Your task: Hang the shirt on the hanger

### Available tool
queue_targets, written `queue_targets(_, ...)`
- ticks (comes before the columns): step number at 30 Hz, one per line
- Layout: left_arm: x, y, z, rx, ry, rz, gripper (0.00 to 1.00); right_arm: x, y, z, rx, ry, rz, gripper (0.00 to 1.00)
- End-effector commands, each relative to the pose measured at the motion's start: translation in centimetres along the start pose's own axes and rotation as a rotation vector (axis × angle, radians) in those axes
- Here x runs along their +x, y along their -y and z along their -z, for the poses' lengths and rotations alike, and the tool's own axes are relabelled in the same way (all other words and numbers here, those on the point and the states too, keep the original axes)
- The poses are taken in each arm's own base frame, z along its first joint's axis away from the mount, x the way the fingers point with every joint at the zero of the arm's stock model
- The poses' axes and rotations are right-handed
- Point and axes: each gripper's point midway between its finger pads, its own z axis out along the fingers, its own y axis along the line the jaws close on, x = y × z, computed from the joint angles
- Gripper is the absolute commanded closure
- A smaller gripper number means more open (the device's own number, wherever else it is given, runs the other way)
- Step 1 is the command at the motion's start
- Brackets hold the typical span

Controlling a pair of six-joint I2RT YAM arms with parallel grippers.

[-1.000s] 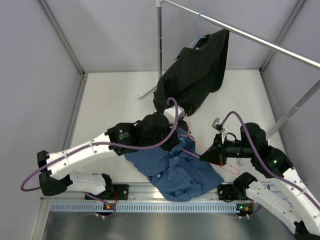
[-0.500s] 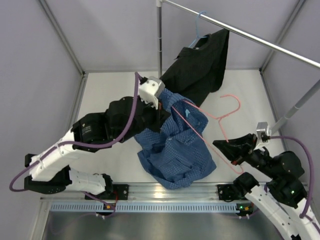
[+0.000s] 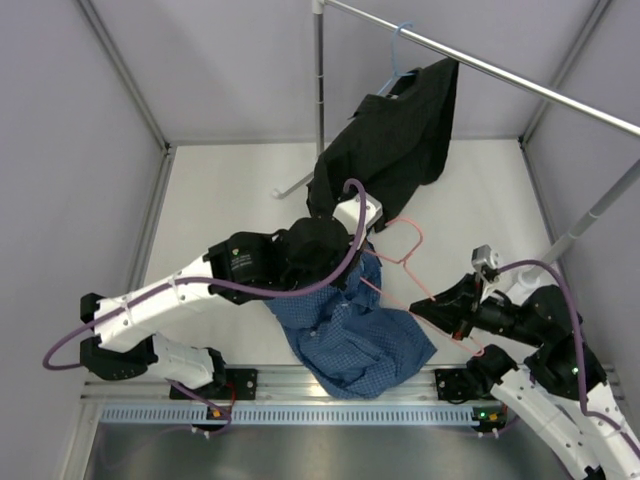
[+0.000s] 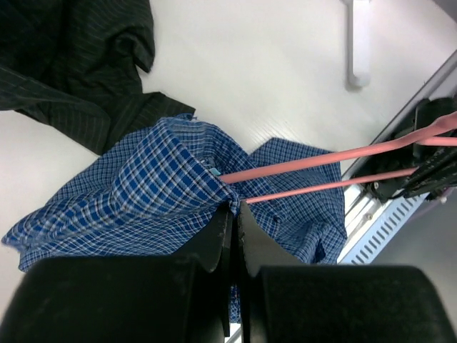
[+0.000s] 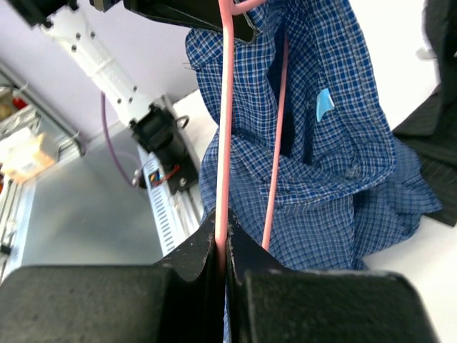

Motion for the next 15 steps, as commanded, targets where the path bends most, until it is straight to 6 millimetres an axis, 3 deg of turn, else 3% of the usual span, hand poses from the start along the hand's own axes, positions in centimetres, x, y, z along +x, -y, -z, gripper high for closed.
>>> queue_targets(1,0.3,1.6,0.5,0.078,0.002,-0.022,1.0,-0.3,-1.7,-0.5,-0.127,-0.012,0.05,1.0)
queue_targets(3,0.3,1.2,1.1,0.067,0.016,-0.01,1.0,0.4,-1.4,-0.8,-0.131,-0.061,0.072,1.0)
queue_targets(11,2.8,1.2,3.5,0.131,0.008,-0.044,1.0,-0.4,1.1,-3.6,-0.068,-0.084,0.044,1.0)
queue_targets(15,1.9,-0.3,4.5,0.079,0.062,-0.039,1.0,-2.4,3.1,-5.2,0.033,-0.017,-0.004,1.0)
